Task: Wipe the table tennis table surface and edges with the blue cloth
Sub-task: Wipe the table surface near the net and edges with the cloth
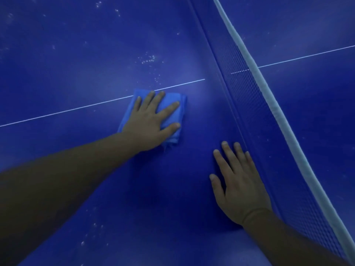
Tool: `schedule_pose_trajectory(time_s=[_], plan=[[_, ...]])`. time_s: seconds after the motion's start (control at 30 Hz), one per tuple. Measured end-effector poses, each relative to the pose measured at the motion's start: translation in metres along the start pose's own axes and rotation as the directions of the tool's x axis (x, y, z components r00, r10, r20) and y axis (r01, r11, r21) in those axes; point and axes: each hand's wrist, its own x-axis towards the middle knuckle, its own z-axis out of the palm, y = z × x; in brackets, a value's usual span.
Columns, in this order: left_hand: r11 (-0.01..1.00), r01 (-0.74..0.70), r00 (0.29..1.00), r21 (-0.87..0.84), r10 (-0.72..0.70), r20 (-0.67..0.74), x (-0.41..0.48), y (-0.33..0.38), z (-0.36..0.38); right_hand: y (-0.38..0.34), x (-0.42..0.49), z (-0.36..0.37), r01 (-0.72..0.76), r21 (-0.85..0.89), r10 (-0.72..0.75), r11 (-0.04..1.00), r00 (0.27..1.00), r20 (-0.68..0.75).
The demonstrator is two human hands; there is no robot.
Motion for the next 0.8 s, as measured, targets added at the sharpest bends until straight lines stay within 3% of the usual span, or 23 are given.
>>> schedule_pose_trajectory(time_s=[0.03,0.07,0.17,0.23,0.3,0.4,0.47,0.57,0.6,0.67,0.73,0.8], plan=[[0.998,0.056,0.998,-0.013,-0.056,-0.009,0.008,0.007,0.000,0.000,0.000,0.000,0.001,0.000,-0.001,1.000,1.000,-0.006],[1.000,0.018,0.999,-0.018,-0.018,-0.027,0.009,0.019,0.003,0.000,0.000,0.000,0.002,-0.003,-0.002,1.000,1.000,-0.008],[0.926,-0.377,0.926,-0.006,0.377,-0.020,-0.015,0.054,0.015,0.000,0.001,0.000,0.004,-0.006,-0.005,1.000,1.000,-0.013],[0.870,-0.494,0.870,0.011,0.493,0.020,-0.010,0.052,0.016,0.001,0.001,0.001,0.008,-0.003,-0.008,1.000,1.000,-0.026],[0.920,-0.393,0.920,0.006,0.393,-0.003,0.018,0.050,0.009,0.000,0.001,0.002,0.010,-0.006,-0.011,1.000,0.999,-0.040],[0.999,-0.028,1.000,-0.026,0.028,-0.015,0.052,0.068,0.002,0.000,0.000,0.002,0.007,-0.005,-0.007,1.000,0.999,-0.054],[0.998,-0.053,0.998,-0.036,0.052,-0.034,0.048,0.090,0.006,0.000,0.000,0.002,0.004,-0.013,-0.005,1.000,0.999,-0.054],[0.942,-0.334,0.942,-0.004,0.334,-0.030,0.036,0.086,0.013,0.000,0.001,0.002,0.015,-0.017,-0.016,1.000,0.999,-0.052],[0.940,-0.339,0.940,0.019,0.340,-0.026,0.046,0.075,0.009,0.001,0.001,0.002,0.012,-0.021,-0.013,1.000,0.999,-0.047],[0.994,-0.106,0.994,0.014,0.106,-0.010,0.073,0.056,-0.001,0.001,0.000,0.003,0.013,-0.022,-0.013,1.000,0.999,-0.033],[0.994,0.110,0.994,0.004,-0.110,0.016,0.090,0.057,-0.003,0.001,0.000,0.003,0.011,-0.013,-0.011,1.000,0.999,-0.043],[1.000,-0.015,1.000,-0.005,0.015,-0.016,0.083,0.077,0.003,0.002,-0.001,0.004,0.015,-0.026,-0.016,1.000,0.999,-0.042]])
